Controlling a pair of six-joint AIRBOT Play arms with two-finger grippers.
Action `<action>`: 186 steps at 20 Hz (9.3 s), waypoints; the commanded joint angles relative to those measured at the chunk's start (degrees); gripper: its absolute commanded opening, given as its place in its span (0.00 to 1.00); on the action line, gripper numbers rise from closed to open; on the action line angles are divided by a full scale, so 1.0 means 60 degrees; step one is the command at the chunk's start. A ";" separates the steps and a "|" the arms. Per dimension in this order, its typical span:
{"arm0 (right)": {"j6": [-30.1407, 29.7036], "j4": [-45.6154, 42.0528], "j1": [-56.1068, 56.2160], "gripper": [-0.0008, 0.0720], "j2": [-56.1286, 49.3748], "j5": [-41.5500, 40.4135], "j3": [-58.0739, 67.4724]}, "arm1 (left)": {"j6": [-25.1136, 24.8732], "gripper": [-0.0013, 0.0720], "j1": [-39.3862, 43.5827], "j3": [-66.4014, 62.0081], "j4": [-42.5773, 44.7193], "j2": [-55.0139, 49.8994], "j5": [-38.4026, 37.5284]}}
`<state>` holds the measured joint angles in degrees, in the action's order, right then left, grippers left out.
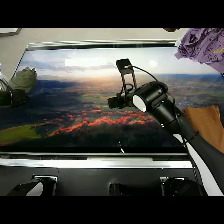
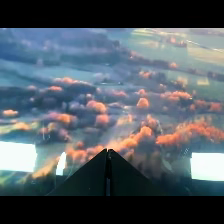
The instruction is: Fold the clothes and pants, and hang the long-sleeved shirts on hangers.
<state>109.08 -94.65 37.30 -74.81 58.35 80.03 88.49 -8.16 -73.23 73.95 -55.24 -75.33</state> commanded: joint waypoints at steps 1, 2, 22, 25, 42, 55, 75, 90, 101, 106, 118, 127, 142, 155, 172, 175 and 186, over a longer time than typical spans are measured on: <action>0.0004 0.0007 0.0007 0.05 0.0000 0.0000 0.0011 | -0.0004 0.04 0.0004 0.0004 0.0004 0.0007 0.0000; 0.0004 0.0007 0.0007 0.05 0.0000 0.0000 0.0011 | -0.0004 0.04 0.0007 0.0004 0.0004 0.0007 0.0000; 0.0004 0.0007 0.0007 0.05 0.0000 0.0000 0.0011 | 0.0055 0.04 -0.0011 0.0004 0.0076 -0.0040 0.0142; 0.0004 0.0007 0.0007 0.05 0.0000 0.0000 0.0011 | 0.1759 0.47 -0.0018 0.0000 0.1687 -0.0080 0.0892; 0.0000 0.0007 0.0007 0.05 0.0000 0.0000 0.0011 | 0.1647 0.97 -0.2197 -0.3781 0.2718 -0.7002 0.5716; 0.0004 0.0011 0.0007 0.05 0.0000 0.0000 0.0011 | 0.1005 0.96 -0.2404 -0.6878 0.2805 -1.1034 0.6714; 0.0004 0.0007 0.0007 0.05 0.0000 0.0004 0.0011 | 0.1548 0.03 -0.0098 -0.6251 0.2670 -0.7012 0.0372; 0.0004 0.0007 0.0007 0.05 0.0000 0.0000 0.0011 | 0.4641 0.03 0.6033 -0.4000 0.1847 -0.4448 -0.2382; 0.0036 0.0025 0.0007 0.05 0.0000 -0.0051 0.0011 | 0.3384 0.94 0.4273 -0.2222 0.1249 -0.3475 -0.0834; 0.0036 0.0251 0.0007 0.05 0.0098 -0.0554 0.0022 | 0.2499 0.94 0.2437 -0.2218 0.1249 -0.3166 -0.1020; -0.0215 0.6306 -0.3184 0.37 0.0117 -0.0663 -0.2557 | 0.2495 0.94 0.1749 -0.2211 0.1286 -0.3894 -0.0514; -0.4736 1.1806 -0.3468 0.73 -0.1698 -0.1038 -0.5009 | 0.2495 0.94 0.1752 -0.2211 0.1282 -0.4561 -0.0506; -0.5078 1.3129 -0.1479 0.32 -0.2721 -0.3643 -0.5005 | 0.2503 0.94 0.1749 -0.2211 0.1282 -0.4557 -0.0528; -0.2976 0.8776 -0.4033 0.05 -0.0029 -0.1698 -0.5005 | 0.0339 0.93 -0.0550 0.2106 -0.4197 -0.4652 0.2430; -0.2557 0.8561 -0.4160 0.05 0.0310 -0.1716 -0.4998 | -0.0892 0.57 0.1009 0.3198 -0.5235 -0.5635 0.2994; -0.2528 0.8561 -0.4160 0.05 0.0557 -0.2040 -0.4998 | -0.0561 0.33 0.1096 0.3198 -0.5293 -0.5880 0.3064; -0.3173 0.7610 -0.5537 0.05 0.1588 -0.1708 -0.2401 | 0.0772 0.03 0.0036 -0.0608 -0.2284 -0.3632 0.2029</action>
<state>92.66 -46.61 7.49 -67.05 46.48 58.37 88.07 -5.91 -67.26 49.34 -82.48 -60.58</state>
